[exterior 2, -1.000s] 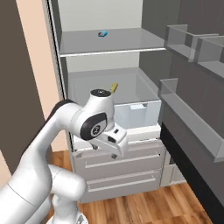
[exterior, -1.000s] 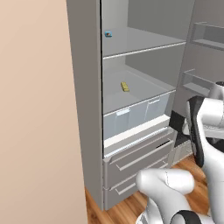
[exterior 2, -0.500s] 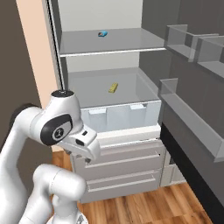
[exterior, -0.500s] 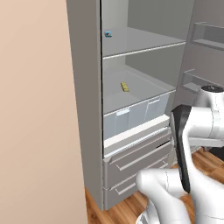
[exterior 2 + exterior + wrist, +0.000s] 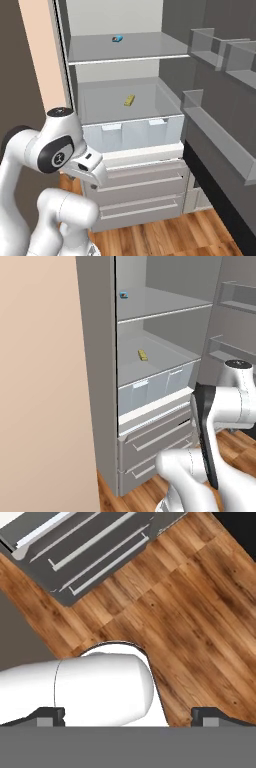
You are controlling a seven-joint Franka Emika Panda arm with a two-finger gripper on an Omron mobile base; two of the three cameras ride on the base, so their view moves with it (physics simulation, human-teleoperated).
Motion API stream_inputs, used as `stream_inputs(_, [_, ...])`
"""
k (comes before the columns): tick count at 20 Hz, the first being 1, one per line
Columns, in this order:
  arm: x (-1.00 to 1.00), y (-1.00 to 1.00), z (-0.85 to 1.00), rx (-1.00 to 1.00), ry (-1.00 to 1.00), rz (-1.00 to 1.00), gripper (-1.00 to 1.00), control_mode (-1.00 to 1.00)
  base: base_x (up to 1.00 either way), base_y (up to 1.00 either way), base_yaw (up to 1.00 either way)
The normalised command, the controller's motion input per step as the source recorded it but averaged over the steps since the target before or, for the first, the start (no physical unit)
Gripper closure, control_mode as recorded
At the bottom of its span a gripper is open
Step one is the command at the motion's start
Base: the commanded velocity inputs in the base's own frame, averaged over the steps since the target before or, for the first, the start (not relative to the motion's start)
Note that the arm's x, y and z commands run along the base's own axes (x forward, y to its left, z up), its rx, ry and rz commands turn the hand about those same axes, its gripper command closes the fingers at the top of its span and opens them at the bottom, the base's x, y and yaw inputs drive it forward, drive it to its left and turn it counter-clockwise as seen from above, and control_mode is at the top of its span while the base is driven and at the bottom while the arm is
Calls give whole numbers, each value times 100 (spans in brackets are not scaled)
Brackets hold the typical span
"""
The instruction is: Retrieve the butter from the fridge and place it on a plate on the dining table. Then retrieve the butter knife by the fridge and place it near the plate.
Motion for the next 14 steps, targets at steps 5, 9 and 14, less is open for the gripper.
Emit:
stream_inputs(5, [0, -2, -1, 0, 0, 9, -100, 100, 9, -8, 16])
stream_inputs(9, [0, 0, 0, 0, 0, 0, -100, 100, 31, -44, 49])
stream_inputs(14, [0, 0, 0, 0, 0, 0, -100, 100, 4, -55, 33])
